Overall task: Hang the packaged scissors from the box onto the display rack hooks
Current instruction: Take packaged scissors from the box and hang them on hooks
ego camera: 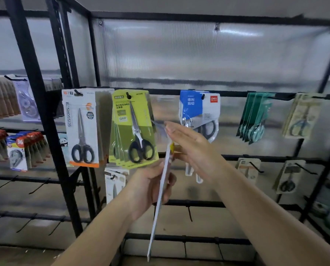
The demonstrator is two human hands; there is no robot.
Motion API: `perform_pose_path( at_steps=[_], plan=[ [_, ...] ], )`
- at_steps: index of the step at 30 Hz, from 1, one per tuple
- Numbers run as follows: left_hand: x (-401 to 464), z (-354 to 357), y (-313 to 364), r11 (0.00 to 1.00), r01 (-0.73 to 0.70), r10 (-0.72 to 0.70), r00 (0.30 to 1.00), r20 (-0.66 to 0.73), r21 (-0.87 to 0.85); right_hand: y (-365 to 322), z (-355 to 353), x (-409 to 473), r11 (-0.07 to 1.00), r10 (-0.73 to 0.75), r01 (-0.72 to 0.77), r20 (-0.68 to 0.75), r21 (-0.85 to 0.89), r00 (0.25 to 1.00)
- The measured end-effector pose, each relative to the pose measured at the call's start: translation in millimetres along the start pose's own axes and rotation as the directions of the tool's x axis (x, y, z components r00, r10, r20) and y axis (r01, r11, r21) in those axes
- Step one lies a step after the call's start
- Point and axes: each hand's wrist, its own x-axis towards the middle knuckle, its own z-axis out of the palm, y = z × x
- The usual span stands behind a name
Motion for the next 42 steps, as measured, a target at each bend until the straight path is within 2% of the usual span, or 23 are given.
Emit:
perform_pose_path(
  at_steps=[3,8,10,13,16,19,25,32,38,42],
  plan=[
    [4,12,-2,0.998,0.055,-0.056,0.998,0.041,0.034,1,-8,-8,0.998,0.054,-0.051,-0.06,0.047,0.997],
    [26,29,-1,0.99,0.136,-0.129,0.979,-0.157,0.035,-3,-21,-4,0.982,0.065,-0.003,-0.328,0.187,0.942],
    [32,33,1,0.996,0.074,-0.058,0.968,-0.243,0.058,-8,-27,1,0.972,0.079,0.006,-0.356,0.233,0.931],
    [33,27,8,0.967,-0.026,0.114,0.935,-0.336,0.255,-17,-35,9,0.977,0.045,0.041,-0.388,0.211,0.921],
    [37,19,16,0.834,-0.106,0.301,0.91,-0.286,0.541,-24,-44,21,0.993,-0.084,0.118,-0.546,0.027,0.833],
    [42,12,20,0.634,-0.147,0.465,0.857,-0.222,0.759,-27,-55,35,0.985,-0.173,0.127,-0.598,-0.119,0.783],
    [51,12,17,0.408,-0.132,0.571,0.809,-0.14,0.904,-29,-83,69,0.984,-0.174,0.099,-0.708,-0.146,0.684],
    [62,9,-2,0.399,-0.085,0.516,0.844,-0.147,0.913,-15,-91,89,0.979,-0.166,0.025,-0.723,-0.201,0.67],
    [67,7,-23,0.378,-0.082,0.486,0.866,-0.122,0.922,3,-85,75,0.947,-0.275,0.055,-0.711,-0.316,0.647],
    [69,12,-43,0.423,-0.09,0.456,0.881,-0.126,0.901,38,-82,51,0.919,-0.344,0.081,-0.683,-0.386,0.644]
  ],
)
